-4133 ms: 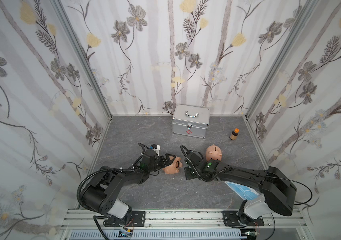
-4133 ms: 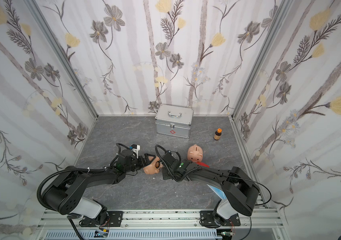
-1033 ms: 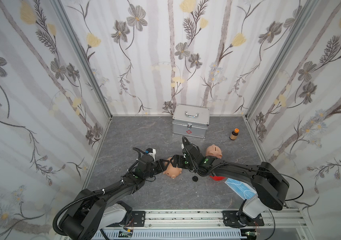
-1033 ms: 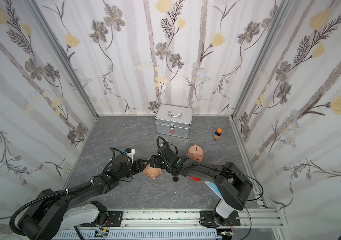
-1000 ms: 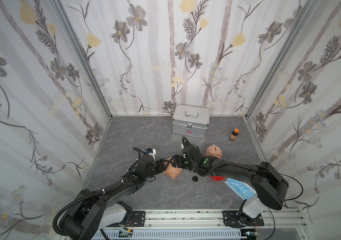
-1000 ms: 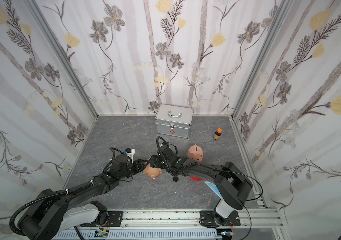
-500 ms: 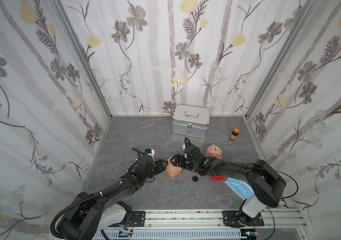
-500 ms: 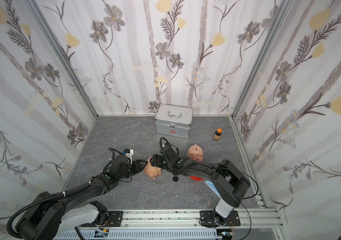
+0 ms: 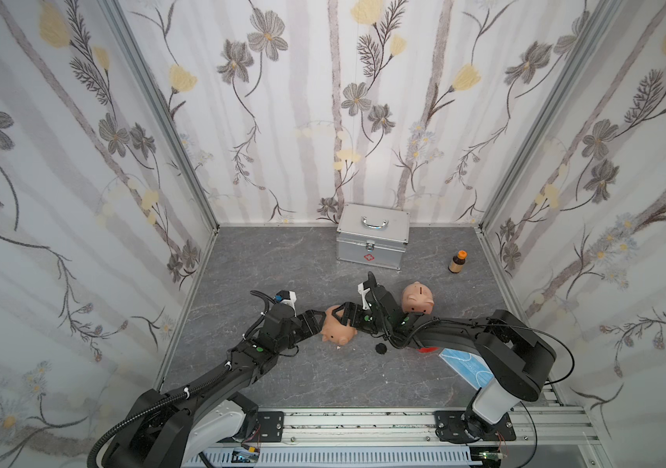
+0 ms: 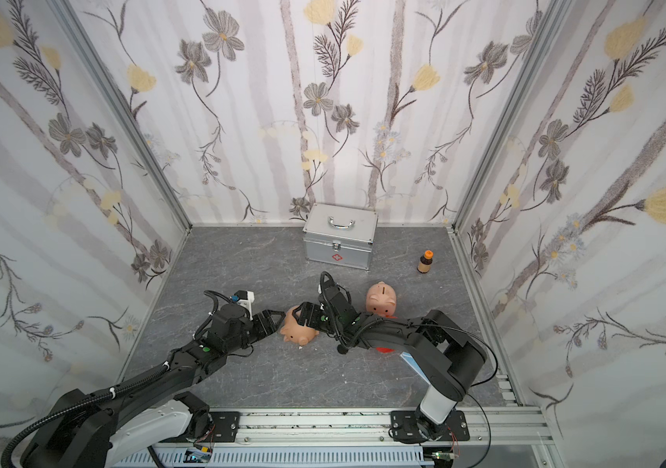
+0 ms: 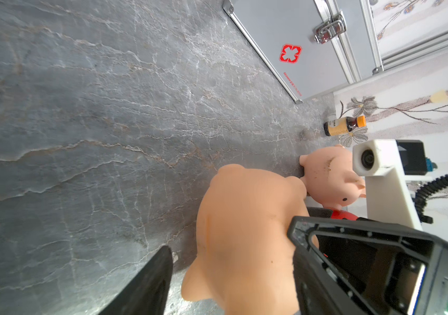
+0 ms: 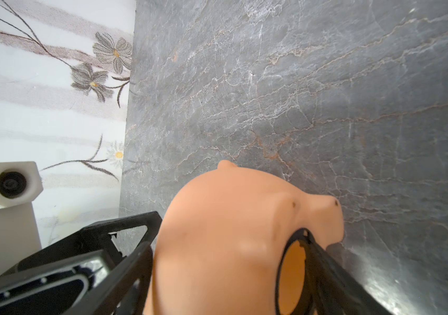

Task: Open piggy banks
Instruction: Adjust the piggy bank at the center of the board.

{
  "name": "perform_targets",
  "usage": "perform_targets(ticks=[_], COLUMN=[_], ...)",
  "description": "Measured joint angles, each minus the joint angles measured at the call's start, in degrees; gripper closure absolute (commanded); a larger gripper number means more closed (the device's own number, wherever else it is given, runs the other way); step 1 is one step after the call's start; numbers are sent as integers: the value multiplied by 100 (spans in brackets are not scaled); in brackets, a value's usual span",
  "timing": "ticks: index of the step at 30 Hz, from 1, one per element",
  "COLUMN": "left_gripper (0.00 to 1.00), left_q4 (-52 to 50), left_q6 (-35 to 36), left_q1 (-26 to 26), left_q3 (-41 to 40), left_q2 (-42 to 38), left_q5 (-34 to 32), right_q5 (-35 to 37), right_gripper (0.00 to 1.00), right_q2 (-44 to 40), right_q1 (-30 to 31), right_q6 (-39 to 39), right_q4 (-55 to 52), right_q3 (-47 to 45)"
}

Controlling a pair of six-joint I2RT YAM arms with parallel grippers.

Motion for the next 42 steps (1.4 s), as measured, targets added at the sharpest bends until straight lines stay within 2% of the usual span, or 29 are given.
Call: perform_targets(ticks=[4,8,15,27,36,42], left_gripper=[6,0,0,0,0,0], left_q4=[26,177,669,1370,1475,1545], left_q6=[-109,-262,-520,-706,-651,-990], left_q1=[57,66,66,-70,-498,-723], left_q3=[-96,-210,-302,-289,-205,-308], left_q2=[-68,-26,195,730,710,822], left_q5=[-22,46,138,280,-98,-435], right_q5=[-146,-363,-754,-1237,-1263,-1257], right_gripper=[15,16,18,19,19,19], right_q2=[17,70,234,588,612,614], right_q1=[-66,-181,-393,-750,-776,-780], right_q6=[46,166,459,1080,1248,1386], right_q4=[442,1097,2149,3250,3346,3423], right_q3=[-225,-557,-973,-1272,-1305,-1353])
